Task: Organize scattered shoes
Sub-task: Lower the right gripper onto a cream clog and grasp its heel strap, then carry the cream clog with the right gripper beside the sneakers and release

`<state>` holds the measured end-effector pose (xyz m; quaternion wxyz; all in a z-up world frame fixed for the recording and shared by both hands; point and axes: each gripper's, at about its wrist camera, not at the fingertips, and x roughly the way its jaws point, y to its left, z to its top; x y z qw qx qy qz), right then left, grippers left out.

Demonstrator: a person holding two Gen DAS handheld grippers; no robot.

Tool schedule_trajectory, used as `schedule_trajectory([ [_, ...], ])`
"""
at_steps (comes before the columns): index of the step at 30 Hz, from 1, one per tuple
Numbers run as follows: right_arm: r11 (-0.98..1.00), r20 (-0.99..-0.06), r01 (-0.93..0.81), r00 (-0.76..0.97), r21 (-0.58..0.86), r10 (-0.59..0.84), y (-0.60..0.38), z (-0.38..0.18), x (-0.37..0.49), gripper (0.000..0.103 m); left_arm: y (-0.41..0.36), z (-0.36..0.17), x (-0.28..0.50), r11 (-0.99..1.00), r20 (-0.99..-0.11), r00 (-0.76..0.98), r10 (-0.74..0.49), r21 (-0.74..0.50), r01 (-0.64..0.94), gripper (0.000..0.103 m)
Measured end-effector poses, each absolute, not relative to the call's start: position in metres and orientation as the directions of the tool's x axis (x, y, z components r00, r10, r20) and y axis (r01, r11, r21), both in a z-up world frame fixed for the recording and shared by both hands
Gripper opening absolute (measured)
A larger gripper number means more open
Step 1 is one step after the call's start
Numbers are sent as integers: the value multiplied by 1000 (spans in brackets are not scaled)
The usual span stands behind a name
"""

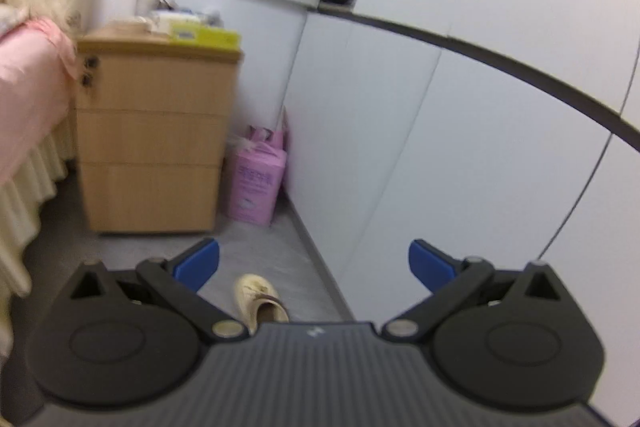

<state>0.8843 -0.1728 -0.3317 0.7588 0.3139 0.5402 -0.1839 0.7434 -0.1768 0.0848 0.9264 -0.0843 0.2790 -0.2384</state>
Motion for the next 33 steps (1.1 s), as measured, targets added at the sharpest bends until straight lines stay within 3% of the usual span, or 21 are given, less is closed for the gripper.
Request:
schedule_trajectory([
  [6,677,-961,715,272,175,-39,-174,-365,897,103,-209,71,783,848,-459,719,-522,-187,496,103],
  [11,662,-989,742,146,108,-3,-182,-407,913,103,-202,55,832,829,-566,608,-557,-337,446,103],
  [13,618,-978,766,206,175,22,-193,-410,906,99,-194,49,837,823,-600,565,-566,-369,432,103],
  [16,597,-971,779,238,193,4,-197,-402,898,94,-177,41,824,799,-613,521,-593,-370,474,103],
  [28,292,-943,925,295,242,-153,-305,-370,846,94,-157,60,767,718,-535,506,-676,-326,614,103],
  [33,206,-949,948,275,240,-157,-353,-372,842,94,-173,54,752,720,-590,501,-633,-211,661,103],
])
